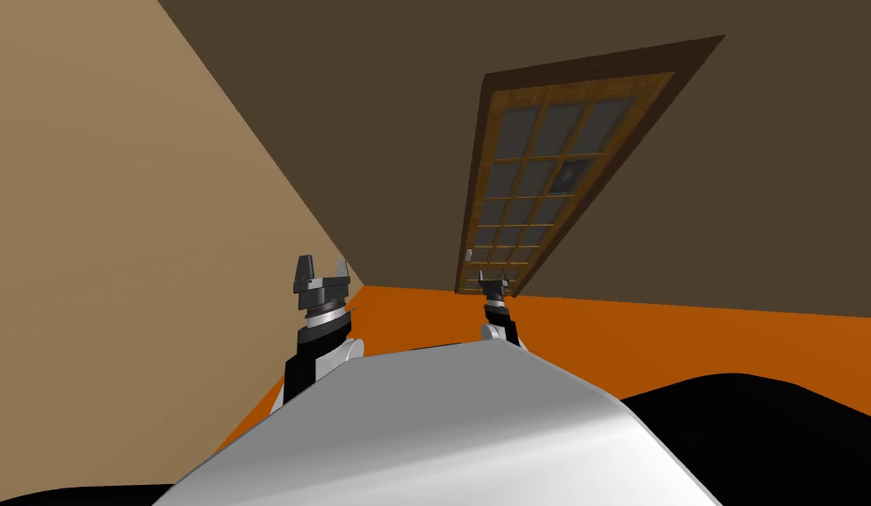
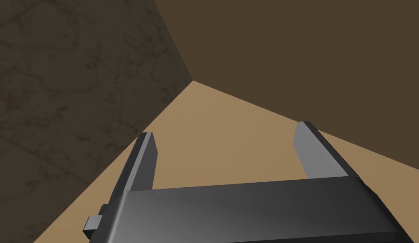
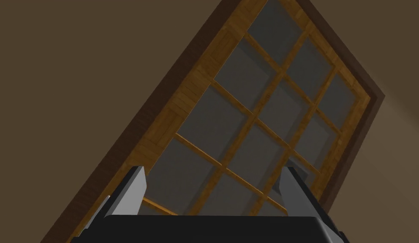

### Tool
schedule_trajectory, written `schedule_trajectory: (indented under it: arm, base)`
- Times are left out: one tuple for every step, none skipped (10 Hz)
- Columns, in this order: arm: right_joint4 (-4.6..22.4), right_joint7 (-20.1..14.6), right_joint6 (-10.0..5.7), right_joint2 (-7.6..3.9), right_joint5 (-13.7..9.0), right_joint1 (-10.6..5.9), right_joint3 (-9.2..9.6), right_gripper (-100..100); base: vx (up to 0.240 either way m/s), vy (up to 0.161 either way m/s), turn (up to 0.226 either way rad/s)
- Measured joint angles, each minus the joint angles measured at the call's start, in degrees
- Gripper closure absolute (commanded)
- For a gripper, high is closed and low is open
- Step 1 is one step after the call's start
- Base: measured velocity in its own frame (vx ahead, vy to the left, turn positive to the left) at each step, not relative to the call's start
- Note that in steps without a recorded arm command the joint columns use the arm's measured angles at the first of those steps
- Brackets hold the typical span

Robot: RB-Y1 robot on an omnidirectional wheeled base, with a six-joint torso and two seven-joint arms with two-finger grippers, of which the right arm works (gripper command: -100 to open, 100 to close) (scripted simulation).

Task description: Pull the door open

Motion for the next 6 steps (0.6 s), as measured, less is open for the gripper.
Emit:
schedule_trajectory:
  arm:
    - [1.4, -0.9, -0.51, -0.12, -0.8, -0.12, 0.33, -100]
    - [3.0, -1.9, -1.21, -0.35, -1.7, -0.37, 0.56, -100]
    - [4.5, -2.9, -1.63, -0.57, -2.6, -0.79, 0.66, -100]
    - [5.6, -3.8, -1.83, -0.79, -3.6, -1.02, 0.76, -100]
    - [6.8, -4.6, -1.91, -0.97, -4.5, -1.47, 0.81, -100]
    - [8.4, -5.7, -2.38, -1.29, -5.4, -1.80, 0.93, -100]
  base:
    - [0.091, -0.066, 0.139]
    - [0.083, -0.065, 0.112]
    - [0.081, -0.056, 0.102]
    - [0.077, -0.051, 0.139]
    - [0.079, -0.061, 0.141]
    - [0.081, -0.070, 0.111]
